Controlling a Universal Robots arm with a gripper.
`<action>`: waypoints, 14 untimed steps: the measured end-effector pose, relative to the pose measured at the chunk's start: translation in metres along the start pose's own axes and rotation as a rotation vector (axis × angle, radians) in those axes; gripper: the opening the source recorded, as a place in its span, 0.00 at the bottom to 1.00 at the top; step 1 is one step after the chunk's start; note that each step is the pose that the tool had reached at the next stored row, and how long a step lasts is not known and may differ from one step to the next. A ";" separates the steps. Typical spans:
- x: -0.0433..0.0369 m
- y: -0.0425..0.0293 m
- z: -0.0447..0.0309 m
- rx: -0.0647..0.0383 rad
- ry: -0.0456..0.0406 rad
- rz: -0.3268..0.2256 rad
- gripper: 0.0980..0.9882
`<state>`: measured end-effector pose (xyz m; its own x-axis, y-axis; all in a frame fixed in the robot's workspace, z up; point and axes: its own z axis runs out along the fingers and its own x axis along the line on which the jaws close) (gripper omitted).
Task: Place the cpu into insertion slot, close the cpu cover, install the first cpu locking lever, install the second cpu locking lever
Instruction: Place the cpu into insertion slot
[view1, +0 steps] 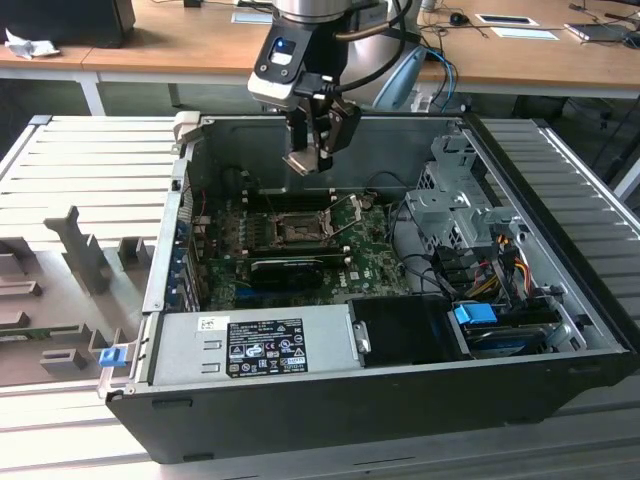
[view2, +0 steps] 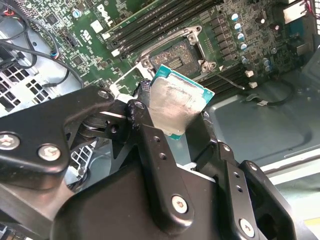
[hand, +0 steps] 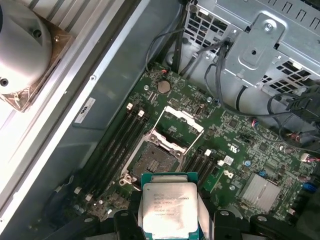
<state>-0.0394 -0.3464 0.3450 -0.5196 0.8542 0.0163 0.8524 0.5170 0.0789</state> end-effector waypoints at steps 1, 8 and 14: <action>0.0000 0.0000 0.0005 0.000 0.0002 0.000 0.48; -0.0001 -0.0002 0.0034 0.000 -0.0002 0.004 0.48; -0.0001 -0.0004 0.0053 0.000 -0.0025 0.027 0.48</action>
<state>-0.0394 -0.3464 0.3398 -0.4961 0.8681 0.0159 0.8662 0.4936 0.0781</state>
